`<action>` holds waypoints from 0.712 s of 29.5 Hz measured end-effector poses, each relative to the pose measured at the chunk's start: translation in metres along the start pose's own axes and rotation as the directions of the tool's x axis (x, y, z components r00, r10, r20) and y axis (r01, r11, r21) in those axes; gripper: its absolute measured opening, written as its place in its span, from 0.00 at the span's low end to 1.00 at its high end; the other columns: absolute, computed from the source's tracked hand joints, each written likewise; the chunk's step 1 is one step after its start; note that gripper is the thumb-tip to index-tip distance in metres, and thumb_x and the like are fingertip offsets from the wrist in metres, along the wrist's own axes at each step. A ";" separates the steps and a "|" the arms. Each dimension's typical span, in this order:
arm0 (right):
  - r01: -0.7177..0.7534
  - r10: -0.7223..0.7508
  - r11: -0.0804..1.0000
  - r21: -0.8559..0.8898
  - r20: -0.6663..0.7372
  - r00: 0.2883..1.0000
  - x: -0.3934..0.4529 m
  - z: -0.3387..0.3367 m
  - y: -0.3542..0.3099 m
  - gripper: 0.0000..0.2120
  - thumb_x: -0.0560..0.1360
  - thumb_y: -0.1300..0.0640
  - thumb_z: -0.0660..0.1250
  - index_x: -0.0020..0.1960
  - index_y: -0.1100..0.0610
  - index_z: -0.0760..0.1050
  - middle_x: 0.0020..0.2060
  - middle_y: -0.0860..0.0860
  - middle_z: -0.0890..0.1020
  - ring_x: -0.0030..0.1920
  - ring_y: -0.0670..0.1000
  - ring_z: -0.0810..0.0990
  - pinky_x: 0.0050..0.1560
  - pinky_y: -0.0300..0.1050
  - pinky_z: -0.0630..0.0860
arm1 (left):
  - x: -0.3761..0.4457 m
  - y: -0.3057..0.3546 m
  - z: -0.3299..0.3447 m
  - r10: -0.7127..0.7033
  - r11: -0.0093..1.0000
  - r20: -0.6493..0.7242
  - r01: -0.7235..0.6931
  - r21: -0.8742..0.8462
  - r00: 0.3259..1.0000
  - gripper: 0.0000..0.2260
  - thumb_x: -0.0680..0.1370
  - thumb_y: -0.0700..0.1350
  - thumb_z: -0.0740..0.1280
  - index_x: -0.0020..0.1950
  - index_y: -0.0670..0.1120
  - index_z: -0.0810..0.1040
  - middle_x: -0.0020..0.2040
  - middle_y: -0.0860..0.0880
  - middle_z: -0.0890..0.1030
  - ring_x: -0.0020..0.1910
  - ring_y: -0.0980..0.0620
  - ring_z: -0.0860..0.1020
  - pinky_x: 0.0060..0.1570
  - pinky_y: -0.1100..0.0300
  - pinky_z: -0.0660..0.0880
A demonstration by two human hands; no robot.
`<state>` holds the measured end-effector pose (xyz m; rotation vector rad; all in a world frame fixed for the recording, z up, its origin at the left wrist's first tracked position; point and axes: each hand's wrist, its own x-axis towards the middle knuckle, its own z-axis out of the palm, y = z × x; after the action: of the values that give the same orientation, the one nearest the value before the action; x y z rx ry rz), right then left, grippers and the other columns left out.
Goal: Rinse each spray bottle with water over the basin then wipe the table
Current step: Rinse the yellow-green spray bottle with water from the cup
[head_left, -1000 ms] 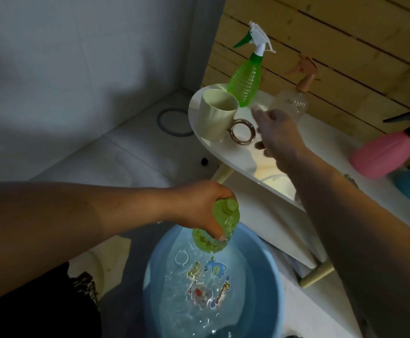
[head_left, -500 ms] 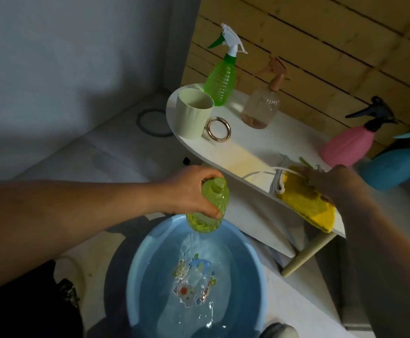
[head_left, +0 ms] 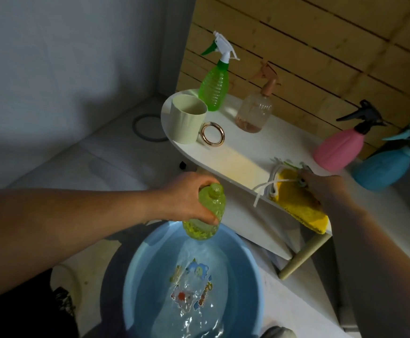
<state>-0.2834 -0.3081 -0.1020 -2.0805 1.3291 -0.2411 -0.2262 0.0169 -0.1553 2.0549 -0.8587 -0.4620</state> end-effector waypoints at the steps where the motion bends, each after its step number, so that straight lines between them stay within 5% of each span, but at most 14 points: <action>1: 0.001 -0.001 1.000 0.013 -0.017 1.000 -0.001 0.001 0.000 0.28 0.67 0.34 0.72 0.43 0.59 0.74 0.36 0.56 0.77 0.37 0.58 0.77 0.41 0.54 0.73 | 0.000 -0.001 0.000 -0.005 1.000 -0.001 0.005 0.007 1.000 0.29 0.64 0.51 0.85 0.62 0.54 0.79 0.53 0.58 0.81 0.51 0.59 0.79 0.46 0.68 0.75; 6: -0.062 0.064 0.904 0.422 0.008 0.998 0.000 0.008 -0.007 0.31 0.60 0.46 0.82 0.55 0.62 0.80 0.40 0.56 0.81 0.34 0.54 0.79 0.36 0.50 0.79 | 0.000 -0.006 0.001 -0.028 0.999 -0.003 0.028 0.030 1.000 0.28 0.64 0.50 0.84 0.61 0.55 0.79 0.52 0.58 0.81 0.50 0.60 0.79 0.43 0.69 0.73; 11: -0.175 -0.100 0.621 0.764 0.299 0.949 -0.031 0.006 -0.036 0.05 0.74 0.62 0.74 0.47 0.60 0.78 0.36 0.55 0.77 0.24 0.47 0.79 0.28 0.39 0.79 | 0.001 -0.008 -0.001 -0.044 0.997 -0.005 0.044 0.064 0.999 0.28 0.63 0.53 0.84 0.60 0.57 0.78 0.52 0.59 0.81 0.49 0.60 0.79 0.44 0.66 0.74; 16: -0.081 -0.350 0.420 0.904 0.244 0.905 -0.079 -0.004 -0.067 0.09 0.74 0.66 0.73 0.51 0.62 0.76 0.35 0.55 0.80 0.30 0.50 0.82 0.36 0.43 0.82 | 0.001 -0.006 0.000 -0.059 0.993 -0.005 0.059 0.102 0.998 0.30 0.62 0.55 0.84 0.61 0.57 0.78 0.52 0.59 0.81 0.50 0.58 0.80 0.46 0.64 0.77; 21: 0.081 -0.492 0.345 0.935 0.106 0.864 -0.108 -0.010 -0.081 0.16 0.74 0.67 0.74 0.56 0.60 0.71 0.39 0.56 0.81 0.36 0.52 0.83 0.45 0.48 0.84 | 0.001 -0.003 0.001 -0.097 0.995 0.023 0.097 0.037 0.995 0.25 0.63 0.54 0.85 0.55 0.54 0.81 0.49 0.57 0.84 0.49 0.57 0.83 0.54 0.54 0.82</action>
<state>-0.2785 -0.1970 -0.0259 -1.2263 0.3267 -0.5578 -0.2244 0.0169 -0.1583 2.1352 -0.7893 -0.5291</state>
